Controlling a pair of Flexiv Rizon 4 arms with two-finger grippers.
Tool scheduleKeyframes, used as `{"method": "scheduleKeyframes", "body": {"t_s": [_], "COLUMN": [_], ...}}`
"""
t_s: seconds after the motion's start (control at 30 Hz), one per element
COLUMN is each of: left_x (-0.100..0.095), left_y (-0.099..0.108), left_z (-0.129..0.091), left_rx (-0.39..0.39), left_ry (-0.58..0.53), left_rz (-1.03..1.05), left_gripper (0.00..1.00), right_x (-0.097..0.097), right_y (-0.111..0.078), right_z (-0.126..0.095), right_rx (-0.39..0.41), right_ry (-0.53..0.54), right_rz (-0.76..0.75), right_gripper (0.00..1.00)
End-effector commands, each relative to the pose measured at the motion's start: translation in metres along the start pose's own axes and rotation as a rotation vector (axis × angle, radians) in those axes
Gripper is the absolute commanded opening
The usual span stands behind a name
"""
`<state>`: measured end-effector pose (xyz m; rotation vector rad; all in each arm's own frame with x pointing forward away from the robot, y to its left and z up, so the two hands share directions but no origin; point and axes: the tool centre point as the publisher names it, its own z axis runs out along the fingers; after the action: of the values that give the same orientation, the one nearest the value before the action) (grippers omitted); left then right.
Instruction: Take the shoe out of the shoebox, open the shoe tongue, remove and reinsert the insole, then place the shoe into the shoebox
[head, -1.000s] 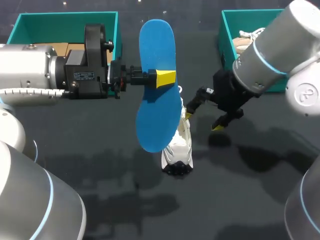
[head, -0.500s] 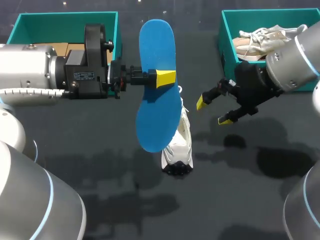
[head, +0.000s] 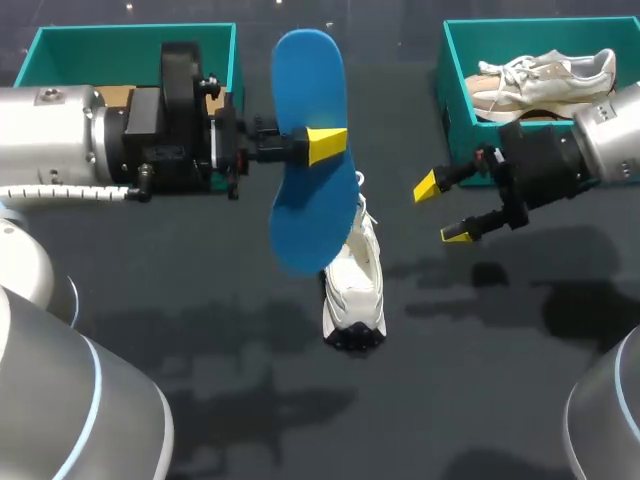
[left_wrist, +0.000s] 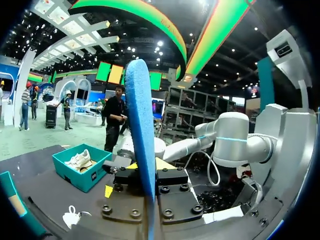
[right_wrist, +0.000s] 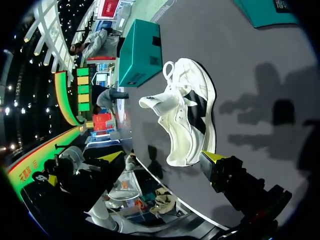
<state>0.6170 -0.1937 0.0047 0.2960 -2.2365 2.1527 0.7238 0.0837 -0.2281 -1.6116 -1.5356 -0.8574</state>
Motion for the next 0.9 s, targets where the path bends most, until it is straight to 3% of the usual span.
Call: {"method": "scheduleKeyframes", "body": {"t_s": [0.03,0.13,0.2,0.6,0.67,0.77,0.87,0.9], "left_x": [-0.013,-0.027,-0.031,-0.031,-0.032,-0.041,-0.051,-0.053], "left_y": [0.006,0.010,0.022,0.022,0.025,0.030,0.038,0.041], "left_z": [0.002,0.009,0.008,0.008,0.011,0.016,0.022,0.024], "left_rx": [0.097,0.111,0.159,0.159,0.190,0.129,0.064,0.007], "left_ry": [-0.021,0.009,0.099,0.099,0.138,0.147,0.162,0.163], "left_rz": [0.331,0.516,0.759,0.759,0.809,0.977,1.143,1.236], "left_gripper": [0.00,0.00,0.00,0.00,0.00,0.00,0.00,0.00], "right_x": [0.001,0.004,0.005,0.005,0.010,0.020,0.026,0.027], "right_y": [-0.001,0.003,0.006,0.007,0.009,0.014,0.017,0.018], "right_z": [-0.001,-0.003,-0.005,-0.006,-0.007,-0.014,-0.023,-0.026], "right_rx": [0.000,0.019,0.055,0.062,0.064,0.030,-0.015,-0.020], "right_ry": [0.035,0.119,0.222,0.219,0.217,0.228,0.321,0.369], "right_rz": [0.014,0.037,0.020,0.015,0.017,0.055,0.103,0.115], "right_gripper": [1.00,1.00,1.00,1.00,1.00,1.00,1.00,1.00]}}
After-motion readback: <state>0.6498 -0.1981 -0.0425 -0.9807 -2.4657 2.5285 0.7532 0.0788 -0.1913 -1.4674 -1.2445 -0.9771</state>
